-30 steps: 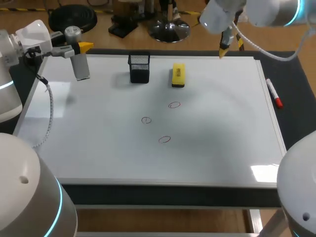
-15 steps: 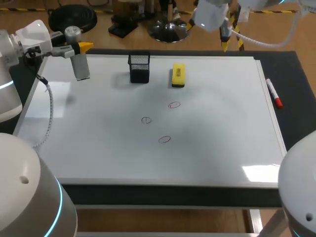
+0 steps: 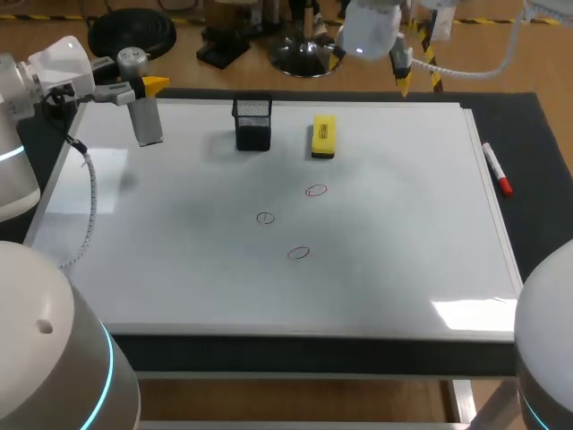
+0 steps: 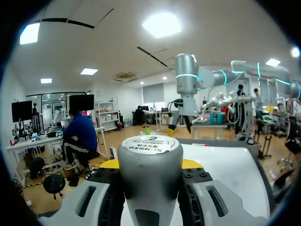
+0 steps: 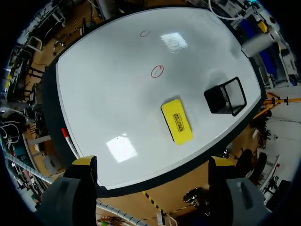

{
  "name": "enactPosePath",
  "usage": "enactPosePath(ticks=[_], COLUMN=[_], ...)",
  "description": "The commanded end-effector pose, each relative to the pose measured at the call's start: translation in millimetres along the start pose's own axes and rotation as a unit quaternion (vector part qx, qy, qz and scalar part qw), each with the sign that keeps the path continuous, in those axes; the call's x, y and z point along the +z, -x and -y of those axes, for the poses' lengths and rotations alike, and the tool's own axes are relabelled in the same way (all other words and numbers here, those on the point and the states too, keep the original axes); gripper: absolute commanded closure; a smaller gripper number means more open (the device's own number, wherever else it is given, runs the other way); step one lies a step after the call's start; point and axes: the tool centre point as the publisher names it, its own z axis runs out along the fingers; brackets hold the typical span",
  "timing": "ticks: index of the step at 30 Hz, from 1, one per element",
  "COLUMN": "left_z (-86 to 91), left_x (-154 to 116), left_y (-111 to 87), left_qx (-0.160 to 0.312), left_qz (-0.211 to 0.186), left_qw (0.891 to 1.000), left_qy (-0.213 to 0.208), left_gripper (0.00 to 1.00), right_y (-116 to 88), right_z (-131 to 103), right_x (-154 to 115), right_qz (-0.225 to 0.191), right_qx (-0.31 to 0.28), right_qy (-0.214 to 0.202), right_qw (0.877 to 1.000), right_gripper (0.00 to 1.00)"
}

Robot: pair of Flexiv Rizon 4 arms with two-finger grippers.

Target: Pick up the inspection probe, press it on each red-marked spot on the whiteboard one by one, put down the probe, pick up the eraser, and wipe off all the red marks.

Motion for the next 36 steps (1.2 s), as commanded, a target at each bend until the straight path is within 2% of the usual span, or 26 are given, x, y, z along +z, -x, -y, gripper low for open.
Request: enactPosePath(ticks=[1,11,15,26,36], left_z=[0.6,0.6,0.6,0.6,0.6], left_x=[0,0,0,0,0], left_y=[0.0,0.0,0.0,0.0,0.0], left_qx=[0.001,0.001,0.001,0.001,0.001], left_qz=[0.0,0.0,0.0,0.0,0.0], left_qw=[1.0,1.0,1.0,1.0,1.0], left_qy=[0.0,0.0,0.0,0.0,0.0], left_gripper=[1.0,1.0,1.0,1.0,1.0], right_y=[14,27,30,43,55], right_z=[2,-23,-30,-43,-38], right_x=[32,66,76,101,118], right_qz=[-0.042,0.002,0.012,0.005,-0.004], right_qx=[-0.038,-0.14,-0.164,-0.202,-0.184], right_qy=[0.015,0.006,0.006,0.016,0.033], right_qw=[0.998,0.99,0.986,0.979,0.982], right_gripper=[0.0,0.0,0.0,0.0,0.0])
